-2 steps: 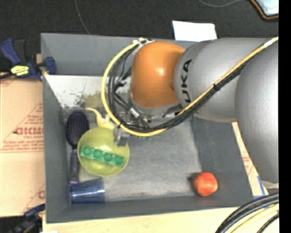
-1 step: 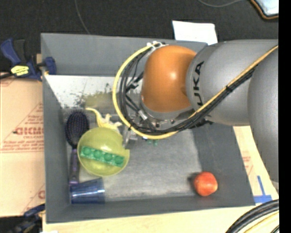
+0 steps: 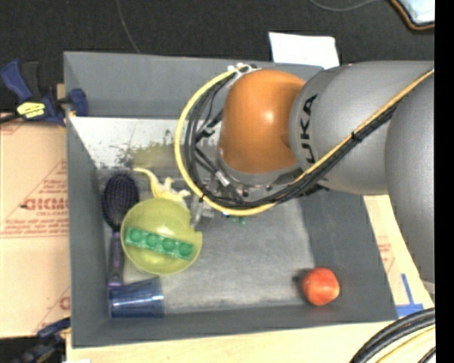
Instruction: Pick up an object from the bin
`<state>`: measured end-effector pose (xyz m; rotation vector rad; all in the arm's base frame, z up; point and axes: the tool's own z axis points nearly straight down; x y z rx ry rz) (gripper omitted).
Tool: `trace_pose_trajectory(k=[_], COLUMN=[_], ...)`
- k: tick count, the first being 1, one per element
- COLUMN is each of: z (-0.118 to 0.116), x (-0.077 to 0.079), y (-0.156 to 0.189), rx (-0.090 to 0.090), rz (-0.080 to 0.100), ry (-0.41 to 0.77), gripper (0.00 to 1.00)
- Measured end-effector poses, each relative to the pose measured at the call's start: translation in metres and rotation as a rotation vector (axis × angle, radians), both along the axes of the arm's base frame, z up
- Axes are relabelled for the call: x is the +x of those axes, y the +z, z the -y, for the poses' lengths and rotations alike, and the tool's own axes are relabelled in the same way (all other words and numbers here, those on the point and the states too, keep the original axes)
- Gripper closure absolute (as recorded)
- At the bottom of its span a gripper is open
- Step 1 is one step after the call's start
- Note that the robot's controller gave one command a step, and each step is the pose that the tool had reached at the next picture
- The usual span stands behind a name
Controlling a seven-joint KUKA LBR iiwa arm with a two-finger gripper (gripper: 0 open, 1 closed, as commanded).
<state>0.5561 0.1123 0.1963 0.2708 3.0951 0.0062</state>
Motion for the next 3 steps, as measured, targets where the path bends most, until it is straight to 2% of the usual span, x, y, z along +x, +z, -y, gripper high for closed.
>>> trace_pose_trajectory(k=[1,2,3], z=[-0.011,-0.011,-0.019], x=[0.035,0.035,0.042], y=[-0.007,-0.007,-0.05], rx=[-0.006,-0.006,-0.003], rz=[0.004,0.004,0.003], ry=[0.154,0.154,0.107], gripper=[0.0,0.0,0.0])
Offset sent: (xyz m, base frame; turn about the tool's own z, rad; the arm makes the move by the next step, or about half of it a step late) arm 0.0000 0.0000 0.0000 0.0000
